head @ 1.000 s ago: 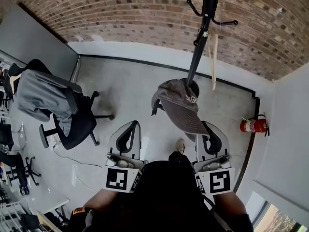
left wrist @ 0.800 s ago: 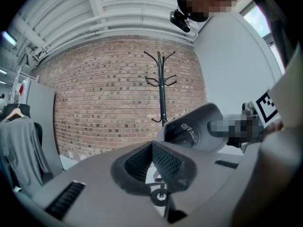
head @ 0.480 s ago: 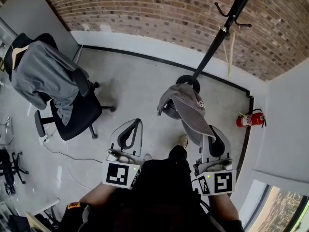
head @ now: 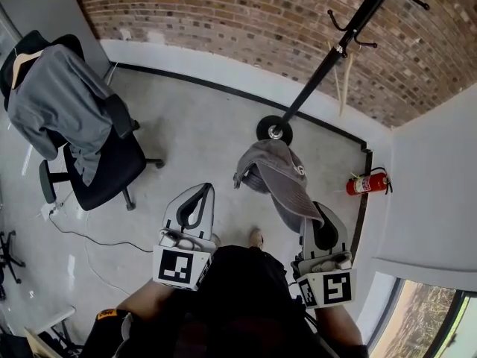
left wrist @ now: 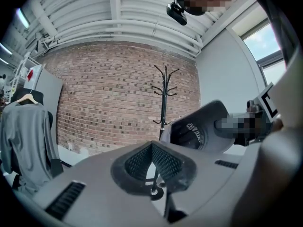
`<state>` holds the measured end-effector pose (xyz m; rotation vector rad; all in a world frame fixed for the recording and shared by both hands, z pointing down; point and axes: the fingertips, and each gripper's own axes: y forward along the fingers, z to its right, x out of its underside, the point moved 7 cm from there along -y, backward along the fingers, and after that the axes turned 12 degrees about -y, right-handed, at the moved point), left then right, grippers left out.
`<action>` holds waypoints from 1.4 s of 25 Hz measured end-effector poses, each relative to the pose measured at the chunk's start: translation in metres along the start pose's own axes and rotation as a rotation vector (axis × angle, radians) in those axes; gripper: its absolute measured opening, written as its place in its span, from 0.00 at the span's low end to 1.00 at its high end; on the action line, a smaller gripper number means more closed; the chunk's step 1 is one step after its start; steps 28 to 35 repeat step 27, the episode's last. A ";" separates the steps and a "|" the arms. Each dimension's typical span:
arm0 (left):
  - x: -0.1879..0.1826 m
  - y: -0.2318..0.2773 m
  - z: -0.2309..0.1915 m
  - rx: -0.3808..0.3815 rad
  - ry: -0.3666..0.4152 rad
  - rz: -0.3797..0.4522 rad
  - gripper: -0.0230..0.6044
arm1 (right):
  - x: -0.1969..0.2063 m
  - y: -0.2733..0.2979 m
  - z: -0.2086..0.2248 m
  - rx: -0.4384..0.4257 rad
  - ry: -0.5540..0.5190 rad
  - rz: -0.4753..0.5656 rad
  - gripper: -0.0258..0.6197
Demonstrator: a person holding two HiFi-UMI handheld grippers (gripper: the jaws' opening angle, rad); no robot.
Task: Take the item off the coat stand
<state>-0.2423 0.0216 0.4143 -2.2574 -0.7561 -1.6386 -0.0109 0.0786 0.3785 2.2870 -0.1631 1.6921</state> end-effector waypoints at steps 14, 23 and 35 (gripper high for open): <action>0.017 0.008 0.069 0.018 0.062 -0.034 0.07 | 0.024 -0.044 0.031 -0.050 -0.005 0.006 0.09; 0.021 0.016 0.093 -0.006 0.091 -0.036 0.07 | 0.038 -0.055 0.057 -0.044 0.023 0.026 0.09; 0.024 0.017 0.104 -0.006 0.098 -0.029 0.07 | 0.042 -0.062 0.065 -0.041 0.028 0.033 0.09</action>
